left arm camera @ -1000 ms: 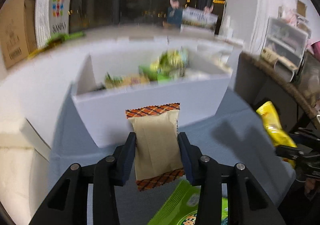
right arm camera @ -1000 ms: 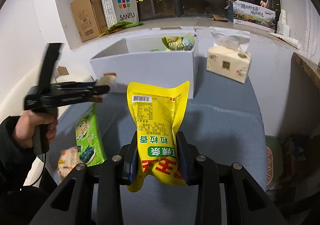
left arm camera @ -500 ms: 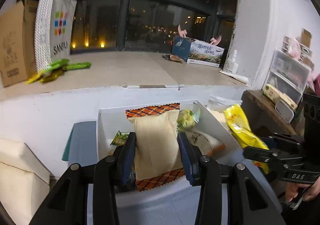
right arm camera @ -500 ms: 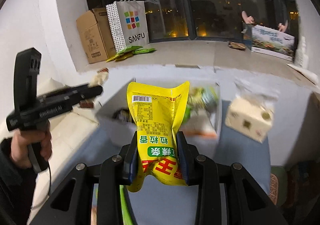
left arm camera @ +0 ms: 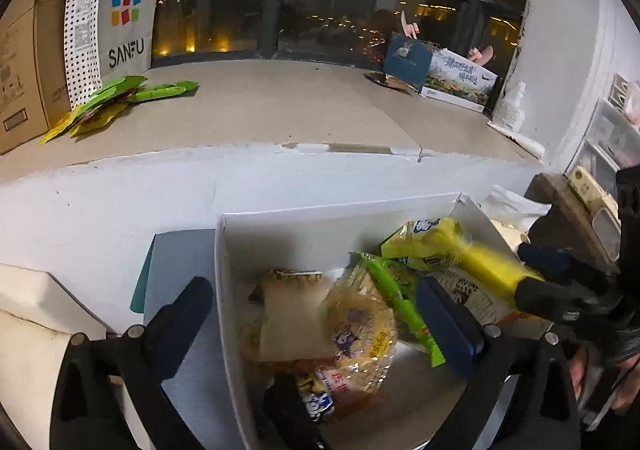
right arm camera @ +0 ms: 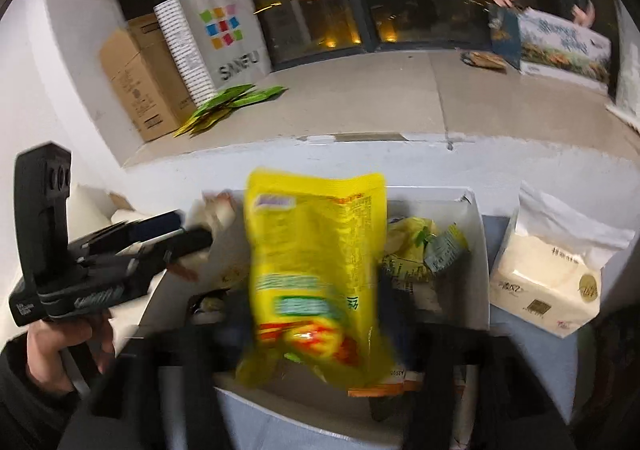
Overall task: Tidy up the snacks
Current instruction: 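Release the pouch and cake bar into the box with both tools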
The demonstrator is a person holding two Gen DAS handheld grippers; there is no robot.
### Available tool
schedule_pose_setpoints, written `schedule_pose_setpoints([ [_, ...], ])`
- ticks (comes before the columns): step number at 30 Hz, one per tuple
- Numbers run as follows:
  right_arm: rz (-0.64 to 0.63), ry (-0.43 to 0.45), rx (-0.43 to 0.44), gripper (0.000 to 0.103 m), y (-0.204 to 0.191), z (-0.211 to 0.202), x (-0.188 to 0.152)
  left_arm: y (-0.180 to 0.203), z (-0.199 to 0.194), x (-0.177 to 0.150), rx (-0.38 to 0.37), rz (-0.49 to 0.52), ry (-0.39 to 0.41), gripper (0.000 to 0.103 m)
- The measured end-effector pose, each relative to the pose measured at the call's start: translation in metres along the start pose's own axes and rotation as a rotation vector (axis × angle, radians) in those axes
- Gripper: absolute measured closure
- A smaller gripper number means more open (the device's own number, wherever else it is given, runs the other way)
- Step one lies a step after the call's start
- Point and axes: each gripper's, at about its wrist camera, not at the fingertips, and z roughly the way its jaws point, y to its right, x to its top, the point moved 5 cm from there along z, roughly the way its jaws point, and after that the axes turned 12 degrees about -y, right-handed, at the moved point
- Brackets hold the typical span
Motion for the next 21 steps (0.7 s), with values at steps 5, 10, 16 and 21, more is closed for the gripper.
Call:
schedule_pose_setpoints([
  [5, 0.024, 0.015, 0.006, 0.0, 0.009, -0.006, -0.001, -0.001, -0.003, -0.01, 0.015, 0.022, 0.006, 0.0],
  [10, 0.0, 0.053, -0.026, 0.0, 0.006, -0.023, -0.003, 0.003, -0.022, -0.017, 0.018, 0.043, 0.036, 0.0],
  [16, -0.077, 0.115, -0.02, 0.0, -0.013, -0.061, -0.027, 0.022, -0.066, -0.047, 0.023, 0.103, 0.09, 0.0],
  [21, -0.167, 0.144, 0.007, 0.0, -0.037, -0.091, -0.076, 0.04, -0.104, -0.099, -0.005, 0.122, 0.12, 0.0],
])
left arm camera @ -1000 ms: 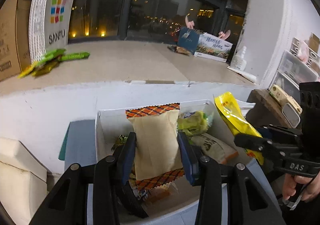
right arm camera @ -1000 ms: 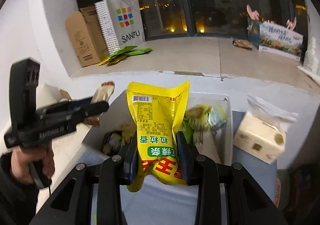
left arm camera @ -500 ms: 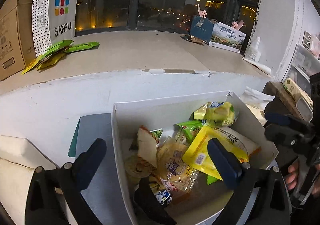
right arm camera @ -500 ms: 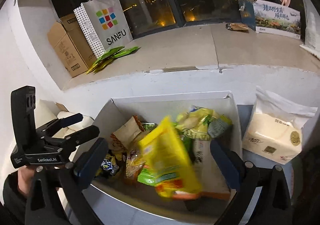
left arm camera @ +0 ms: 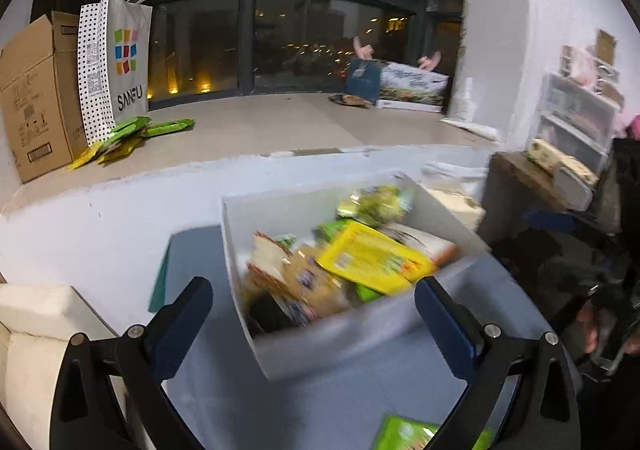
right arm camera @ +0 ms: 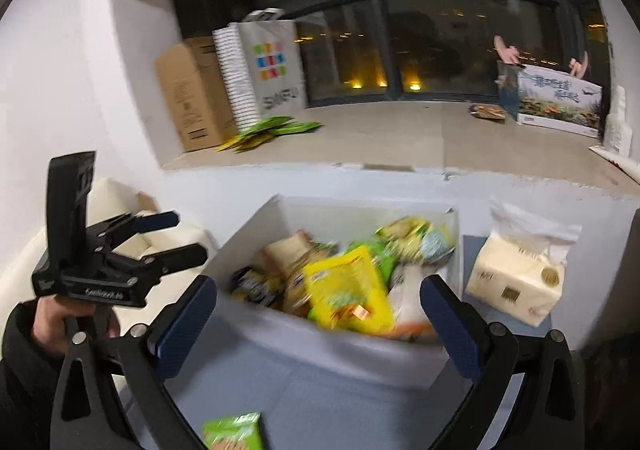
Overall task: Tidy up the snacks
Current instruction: 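Release the pouch and cake bar into the box with both tools, then grasp the green seaweed bag with the right tool while the left grasps the bread pack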
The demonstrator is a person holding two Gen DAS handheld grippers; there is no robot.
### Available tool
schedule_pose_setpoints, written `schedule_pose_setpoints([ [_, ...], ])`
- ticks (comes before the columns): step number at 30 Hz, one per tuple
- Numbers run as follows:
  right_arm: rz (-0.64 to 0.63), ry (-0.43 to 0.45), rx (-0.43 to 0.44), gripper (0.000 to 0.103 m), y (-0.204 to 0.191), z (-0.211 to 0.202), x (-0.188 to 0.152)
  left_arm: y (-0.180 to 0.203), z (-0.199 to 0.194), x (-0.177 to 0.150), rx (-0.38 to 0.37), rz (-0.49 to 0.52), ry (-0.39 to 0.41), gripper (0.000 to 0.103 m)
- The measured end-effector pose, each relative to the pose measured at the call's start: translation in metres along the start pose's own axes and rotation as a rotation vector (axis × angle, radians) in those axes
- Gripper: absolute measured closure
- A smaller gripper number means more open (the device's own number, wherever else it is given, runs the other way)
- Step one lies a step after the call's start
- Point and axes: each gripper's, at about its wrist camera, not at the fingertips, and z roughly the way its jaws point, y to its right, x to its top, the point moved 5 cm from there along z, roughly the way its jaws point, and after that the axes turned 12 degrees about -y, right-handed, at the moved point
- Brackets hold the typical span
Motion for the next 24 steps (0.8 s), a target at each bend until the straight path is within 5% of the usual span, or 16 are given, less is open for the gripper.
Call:
schedule_pose_setpoints([
  [8, -0.119, -0.065, 0.022, 0.0, -0.034, -0.026, -0.094, 0.028, -0.043, -0.085, -0.046, -0.068, 0.015, 0.0],
  [15, -0.059, -0.113, 0.1, 0.0, -0.041, -0.017, -0.163, 0.038, -0.049, -0.148, -0.04, -0.121, -0.002, 0.0],
  [24, -0.183, -0.245, 0.074, 0.0, -0.064, 0.021, -0.191, 0.025, -0.069, -0.162, -0.043, -0.162, 0.034, 0.0],
])
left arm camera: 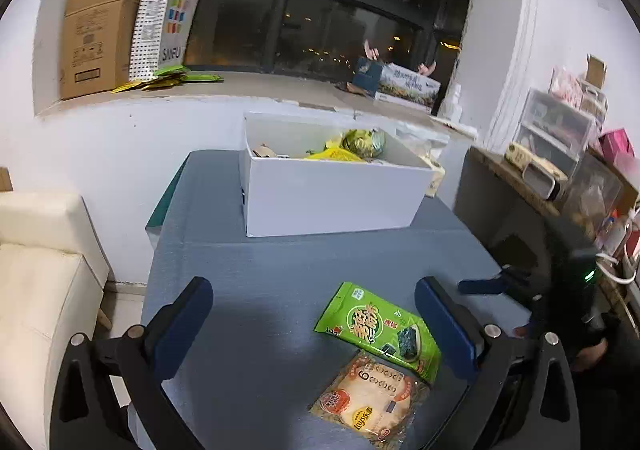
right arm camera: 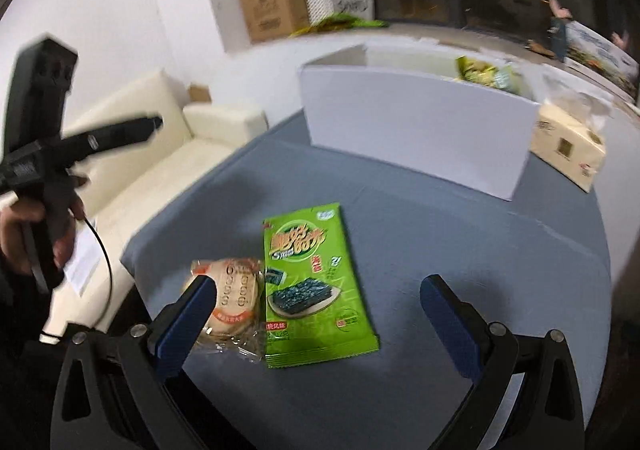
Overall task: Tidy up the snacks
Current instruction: 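Grasp the green seaweed bag with the right tool while the left grasps the bread pack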
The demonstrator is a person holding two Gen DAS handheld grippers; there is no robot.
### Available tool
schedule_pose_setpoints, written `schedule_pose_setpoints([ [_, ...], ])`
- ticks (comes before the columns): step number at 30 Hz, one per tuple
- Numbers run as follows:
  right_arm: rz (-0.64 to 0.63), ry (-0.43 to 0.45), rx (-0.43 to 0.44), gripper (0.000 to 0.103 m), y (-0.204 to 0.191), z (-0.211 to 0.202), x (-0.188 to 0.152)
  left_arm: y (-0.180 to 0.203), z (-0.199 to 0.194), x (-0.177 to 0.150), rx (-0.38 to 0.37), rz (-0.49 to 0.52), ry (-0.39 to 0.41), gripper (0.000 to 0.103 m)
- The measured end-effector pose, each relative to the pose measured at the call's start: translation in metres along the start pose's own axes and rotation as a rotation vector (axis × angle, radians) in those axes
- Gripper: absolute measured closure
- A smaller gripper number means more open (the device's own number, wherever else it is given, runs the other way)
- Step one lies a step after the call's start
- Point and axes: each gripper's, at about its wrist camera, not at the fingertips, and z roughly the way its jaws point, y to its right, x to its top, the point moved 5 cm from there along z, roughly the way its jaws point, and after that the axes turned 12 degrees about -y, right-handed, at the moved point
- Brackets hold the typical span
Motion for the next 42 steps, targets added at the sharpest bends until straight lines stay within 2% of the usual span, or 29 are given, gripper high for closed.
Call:
schedule_pose_setpoints([
  [7, -0.077, -0.093, -0.031, 0.0, -0.021, 0.047, 0.019, -0.006, -0.007, -0.003, 0.022, -0.001, 0.011, 0.0],
  [11, -0.06, -0.133, -0.035, 0.0, -0.024, 0.069, 0.034, -0.015, -0.012, -0.006, 0.025, -0.025, 0.028, 0.0],
  [17, -0.03, -0.201, -0.082, 0.001, -0.019, 0.102, 0.045, -0.021, -0.006, -0.011, 0.043, -0.028, 0.004, 0.0],
  [18, -0.032, -0.219, -0.083, 0.005, -0.018, 0.107, 0.043, -0.021, -0.005, -0.013, 0.043, -0.022, -0.001, 0.0],
  [19, -0.04, -0.217, -0.092, 0.017, -0.019, 0.108, 0.043, -0.02, -0.003, -0.013, 0.042, -0.019, -0.007, 0.0],
  [20, -0.064, -0.205, -0.121, 0.023, -0.021, 0.107, 0.042, -0.02, -0.001, -0.014, 0.042, -0.018, -0.012, 0.0],
  [21, -0.087, -0.198, -0.108, 0.031, -0.023, 0.104, 0.043, -0.02, 0.001, -0.015, 0.04, -0.018, -0.018, 0.0],
  [25, -0.09, -0.194, -0.113, 0.036, -0.021, 0.103, 0.041, -0.013, 0.007, -0.017, 0.02, 0.009, -0.042, 0.0],
  [30, -0.039, -0.142, -0.101, 0.038, -0.009, 0.085, 0.044, 0.01, 0.018, -0.023, -0.019, 0.112, -0.097, 0.0],
  [33, 0.027, -0.069, -0.084, 0.038, 0.008, 0.059, 0.047, 0.035, 0.033, -0.035, -0.071, 0.238, -0.184, 0.0],
  [38, 0.116, 0.049, -0.076, 0.038, 0.039, 0.002, 0.04, 0.069, 0.067, -0.061, -0.097, 0.428, -0.351, 0.0],
  [42, 0.177, 0.105, -0.079, 0.038, 0.059, -0.034, 0.026, 0.074, 0.092, -0.072, -0.138, 0.45, -0.434, 0.0],
])
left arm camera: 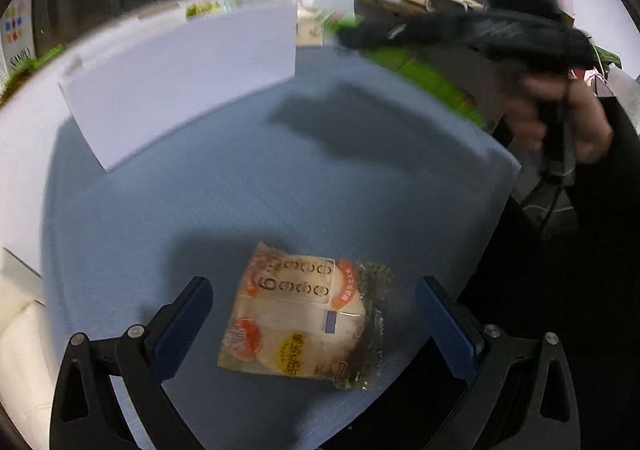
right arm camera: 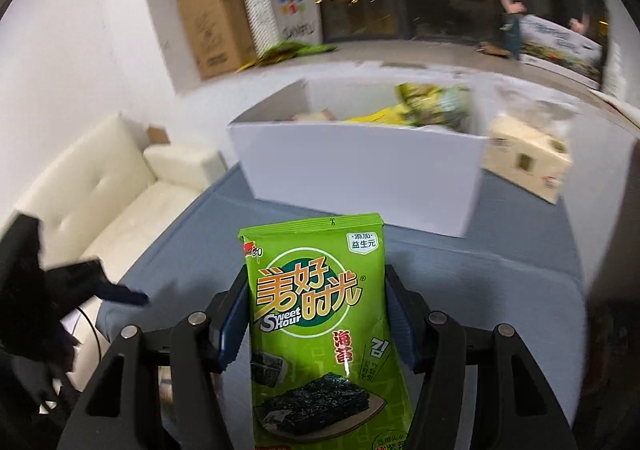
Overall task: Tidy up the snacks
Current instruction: 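Grasp the green seaweed bag with the right tool while the left grasps the bread pack, then carry both packs into the box and release them with both tools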
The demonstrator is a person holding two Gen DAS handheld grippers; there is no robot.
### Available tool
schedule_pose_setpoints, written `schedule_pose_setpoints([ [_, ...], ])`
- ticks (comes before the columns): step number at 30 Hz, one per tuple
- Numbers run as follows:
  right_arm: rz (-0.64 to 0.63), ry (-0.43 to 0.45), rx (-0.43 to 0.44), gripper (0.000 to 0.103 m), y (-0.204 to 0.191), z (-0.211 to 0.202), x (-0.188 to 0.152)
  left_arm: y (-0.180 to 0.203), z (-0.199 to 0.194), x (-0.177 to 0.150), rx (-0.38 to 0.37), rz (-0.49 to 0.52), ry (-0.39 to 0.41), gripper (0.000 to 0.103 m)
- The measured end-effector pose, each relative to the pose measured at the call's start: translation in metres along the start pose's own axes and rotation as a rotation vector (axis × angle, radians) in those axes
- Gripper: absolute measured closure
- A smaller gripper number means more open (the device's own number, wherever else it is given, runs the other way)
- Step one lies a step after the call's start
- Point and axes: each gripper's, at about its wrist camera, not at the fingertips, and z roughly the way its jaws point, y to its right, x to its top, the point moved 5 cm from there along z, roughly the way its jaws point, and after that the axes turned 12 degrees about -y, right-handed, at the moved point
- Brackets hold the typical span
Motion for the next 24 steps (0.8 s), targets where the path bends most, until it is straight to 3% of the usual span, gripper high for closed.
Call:
schedule_pose_setpoints([
  [6, 0.048, 0.036, -0.003, 0.038, 0.012, -0.026, -0.017, -0.007, 0.026, -0.001, 0.025, -0.002, -0.077, 0.0],
  [9, 0.055, 0.045, -0.002, 0.038, 0.016, -0.03, -0.021, -0.006, 0.028, -0.002, 0.042, 0.022, -0.068, 0.0],
  [10, 0.056, 0.046, -0.002, 0.038, 0.015, -0.031, -0.022, -0.007, 0.028, -0.001, 0.049, 0.026, -0.066, 0.006],
  [11, 0.057, 0.048, 0.0, 0.038, 0.015, -0.032, -0.023, -0.008, 0.025, -0.001, 0.064, 0.029, -0.058, 0.022],
  [14, 0.05, 0.053, 0.003, 0.038, 0.011, -0.034, -0.025, -0.02, 0.017, 0.0, 0.053, -0.043, -0.035, 0.025],
  [19, 0.036, 0.055, 0.007, 0.038, 0.006, -0.033, -0.026, -0.031, -0.018, 0.003, 0.049, -0.126, 0.115, 0.025],
  [24, 0.029, 0.078, -0.001, 0.038, 0.003, -0.037, -0.02, -0.055, -0.087, 0.033, 0.055, -0.235, 0.365, 0.025],
])
